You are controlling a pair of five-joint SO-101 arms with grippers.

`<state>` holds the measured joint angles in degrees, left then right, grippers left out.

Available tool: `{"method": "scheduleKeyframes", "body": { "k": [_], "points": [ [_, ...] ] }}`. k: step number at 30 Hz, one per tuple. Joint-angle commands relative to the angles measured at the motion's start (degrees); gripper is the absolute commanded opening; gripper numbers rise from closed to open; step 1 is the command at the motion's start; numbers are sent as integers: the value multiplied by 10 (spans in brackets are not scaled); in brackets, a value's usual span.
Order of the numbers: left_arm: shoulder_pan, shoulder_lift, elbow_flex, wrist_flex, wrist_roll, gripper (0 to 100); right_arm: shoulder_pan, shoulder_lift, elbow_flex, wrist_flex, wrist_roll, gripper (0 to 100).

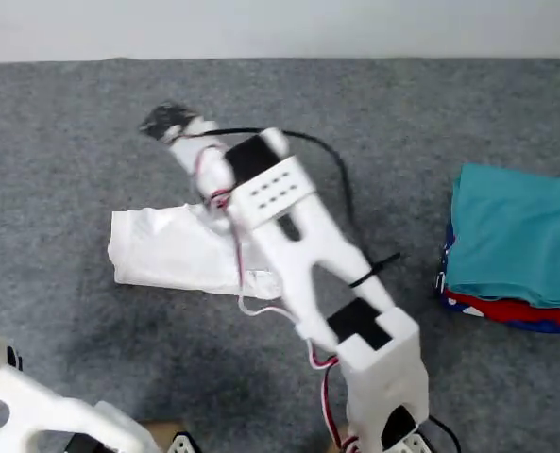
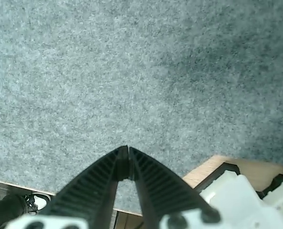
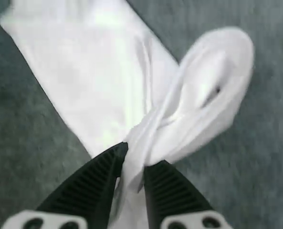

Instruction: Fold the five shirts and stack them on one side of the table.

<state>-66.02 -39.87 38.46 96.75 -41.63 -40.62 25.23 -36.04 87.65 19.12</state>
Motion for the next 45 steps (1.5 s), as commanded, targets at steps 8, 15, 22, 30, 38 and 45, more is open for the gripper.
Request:
{"method": "scheduleKeyframes", "body": {
  "k": [8, 15, 22, 30, 38, 45],
  "points": [
    [4, -12, -16, 0, 5, 7, -98, 70, -4, -165, 4, 9],
    [4, -13, 18, -4, 4, 7, -100, 104, -4, -248, 4, 12],
    [4, -13, 37, -26, 4, 7, -135, 105, -4, -267, 1, 224],
    [4, -13, 39, -33, 4, 7, -160, 107, -54, -240, 1, 230],
    [4, -13, 39, -33, 4, 7, -54, 109, -168, -103, 6, 10],
    [-1, -13, 38, -32, 4, 7, -73, 152, -162, -58, 16, 10]
  ]
}}
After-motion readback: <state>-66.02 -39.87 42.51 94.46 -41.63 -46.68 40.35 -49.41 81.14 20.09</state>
